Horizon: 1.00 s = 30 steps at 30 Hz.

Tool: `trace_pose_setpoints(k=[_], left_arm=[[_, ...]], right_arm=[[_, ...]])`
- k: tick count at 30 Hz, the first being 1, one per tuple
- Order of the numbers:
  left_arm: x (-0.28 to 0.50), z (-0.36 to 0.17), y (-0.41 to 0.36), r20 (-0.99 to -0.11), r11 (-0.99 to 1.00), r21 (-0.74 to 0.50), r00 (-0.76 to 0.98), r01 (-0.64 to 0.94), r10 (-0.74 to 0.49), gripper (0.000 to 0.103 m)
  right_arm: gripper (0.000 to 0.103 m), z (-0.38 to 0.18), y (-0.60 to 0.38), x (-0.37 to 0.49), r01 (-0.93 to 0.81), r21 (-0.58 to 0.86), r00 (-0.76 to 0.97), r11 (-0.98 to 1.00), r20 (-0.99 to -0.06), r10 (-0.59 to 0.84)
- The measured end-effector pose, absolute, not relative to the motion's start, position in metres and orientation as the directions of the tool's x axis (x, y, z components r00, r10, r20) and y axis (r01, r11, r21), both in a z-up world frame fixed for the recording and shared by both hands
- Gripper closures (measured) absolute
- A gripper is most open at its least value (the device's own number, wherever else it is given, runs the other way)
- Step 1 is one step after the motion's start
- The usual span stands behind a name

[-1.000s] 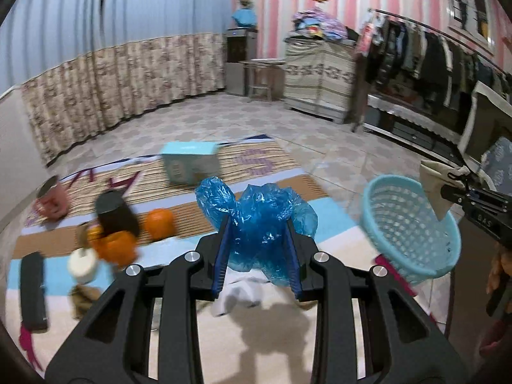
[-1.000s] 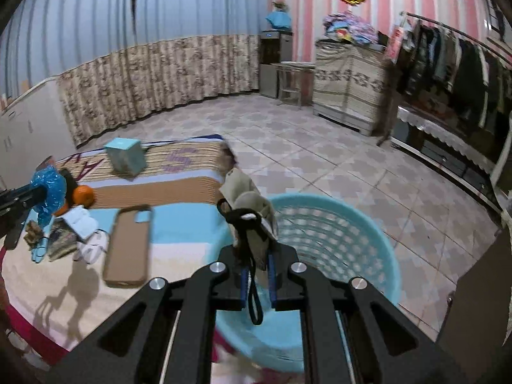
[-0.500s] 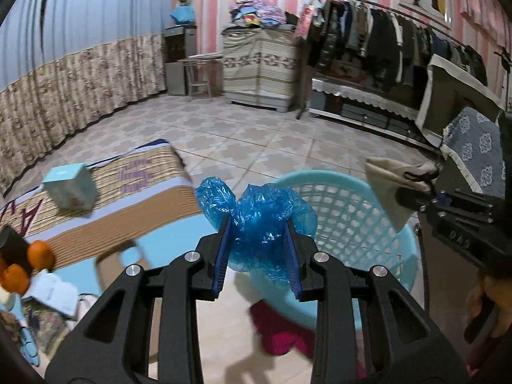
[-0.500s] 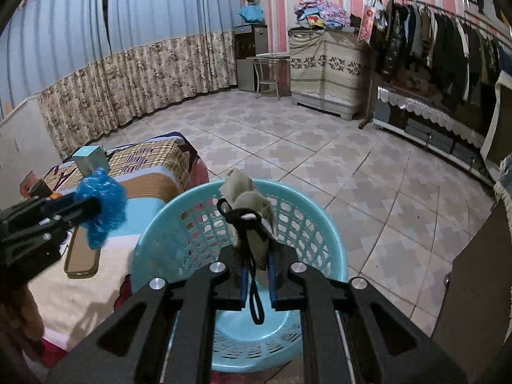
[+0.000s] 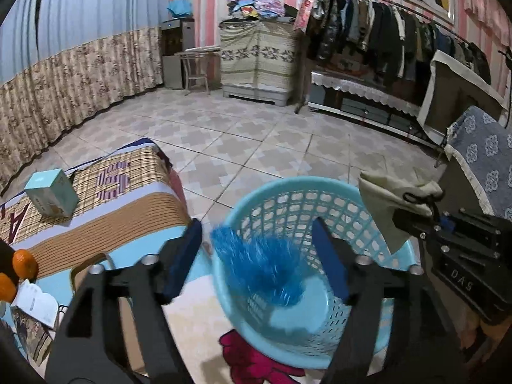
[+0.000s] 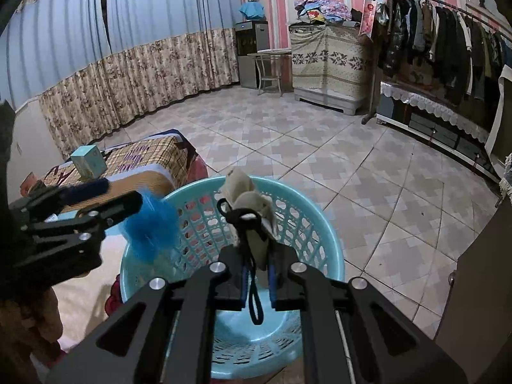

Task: Collect trash
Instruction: 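Carry bag and mask over the blue basket while both tools open to drop them, then move both open tools back over the items on the bed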

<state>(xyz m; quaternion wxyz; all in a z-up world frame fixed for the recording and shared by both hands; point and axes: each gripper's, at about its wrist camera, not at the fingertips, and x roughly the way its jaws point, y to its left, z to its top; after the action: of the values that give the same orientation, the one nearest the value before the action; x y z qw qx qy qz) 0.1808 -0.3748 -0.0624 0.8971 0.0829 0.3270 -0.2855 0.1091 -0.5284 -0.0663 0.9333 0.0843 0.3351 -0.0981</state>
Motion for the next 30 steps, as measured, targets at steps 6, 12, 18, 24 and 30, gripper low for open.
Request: trace_pose_setpoints(k=[6, 12, 18, 24, 30], left_arm=[[0.177, -0.055, -0.358, -0.614, 0.862, 0.025, 0.688, 0.507, -0.387, 0.019], [0.172, -0.046, -0.341, -0.587, 0.879, 0.062, 0.729, 0.472, -0.35, 0.013], [0.174, -0.04, -0.32, -0.581, 0.895, 0.054, 0.743, 0.442, -0.332, 0.01], [0.172, -0.036, -0.306, -0.561, 0.903, 0.076, 0.767, 0.424, -0.313, 0.008], [0.171, -0.032, -0.292, -0.552, 0.911, 0.058, 0.774, 0.408, -0.312, 0.007]], right_arm=[[0.093, -0.072, -0.526, 0.113, 0.239, 0.112, 0.751, 0.965, -0.651, -0.11], [0.09, -0.076, -0.52, 0.124, 0.233, 0.131, 0.745, 0.964, -0.661, -0.091], [0.09, -0.08, -0.506, 0.14, 0.23, 0.108, 0.73, 0.967, -0.676, -0.098], [0.038, -0.085, -0.503, 0.15, 0.253, 0.092, 0.712, 0.963, -0.692, -0.121], [0.014, -0.083, -0.501, 0.149, 0.281, 0.071, 0.702, 0.957, -0.695, -0.155]])
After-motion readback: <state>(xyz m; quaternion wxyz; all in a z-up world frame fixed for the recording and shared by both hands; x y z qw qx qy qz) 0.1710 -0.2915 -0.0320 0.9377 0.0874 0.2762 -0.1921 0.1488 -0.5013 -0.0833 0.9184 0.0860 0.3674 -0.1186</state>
